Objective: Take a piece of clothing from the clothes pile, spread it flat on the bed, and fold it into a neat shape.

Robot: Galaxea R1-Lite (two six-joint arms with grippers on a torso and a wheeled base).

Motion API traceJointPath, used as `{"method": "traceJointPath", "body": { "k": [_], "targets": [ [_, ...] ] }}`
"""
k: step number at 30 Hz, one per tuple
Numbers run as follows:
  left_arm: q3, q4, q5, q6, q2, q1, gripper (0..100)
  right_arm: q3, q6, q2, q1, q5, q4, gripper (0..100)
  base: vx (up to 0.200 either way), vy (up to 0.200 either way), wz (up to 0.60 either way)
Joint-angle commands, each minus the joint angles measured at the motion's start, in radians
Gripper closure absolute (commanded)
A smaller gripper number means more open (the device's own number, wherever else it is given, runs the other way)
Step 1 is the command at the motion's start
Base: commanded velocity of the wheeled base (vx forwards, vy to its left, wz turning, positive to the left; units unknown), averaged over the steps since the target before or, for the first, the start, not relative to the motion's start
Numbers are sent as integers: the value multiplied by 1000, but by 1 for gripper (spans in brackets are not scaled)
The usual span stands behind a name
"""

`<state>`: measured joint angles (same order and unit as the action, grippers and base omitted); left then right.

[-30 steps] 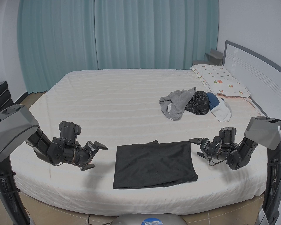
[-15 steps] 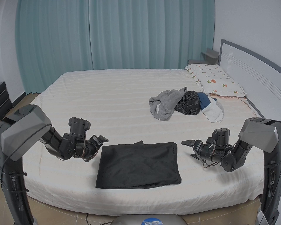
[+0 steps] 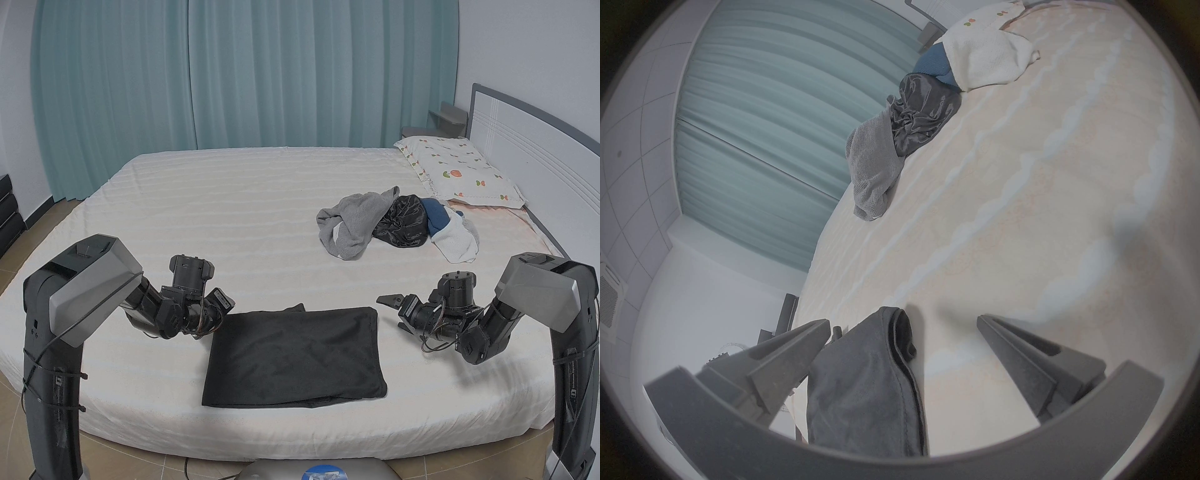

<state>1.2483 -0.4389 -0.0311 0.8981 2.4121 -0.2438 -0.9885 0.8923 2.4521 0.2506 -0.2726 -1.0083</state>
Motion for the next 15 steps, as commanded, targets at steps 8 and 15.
{"method": "traceJointPath", "body": {
  "k": [8, 15],
  "targets": [
    [-10, -1, -21, -1, 15, -5, 100, -99, -10, 67, 12, 13, 40, 0, 0, 0, 0],
    [-15, -4, -69, 2, 18, -9, 100, -156, -10, 87, 35, 19, 105, 0, 0, 0, 0]
  ]
}}
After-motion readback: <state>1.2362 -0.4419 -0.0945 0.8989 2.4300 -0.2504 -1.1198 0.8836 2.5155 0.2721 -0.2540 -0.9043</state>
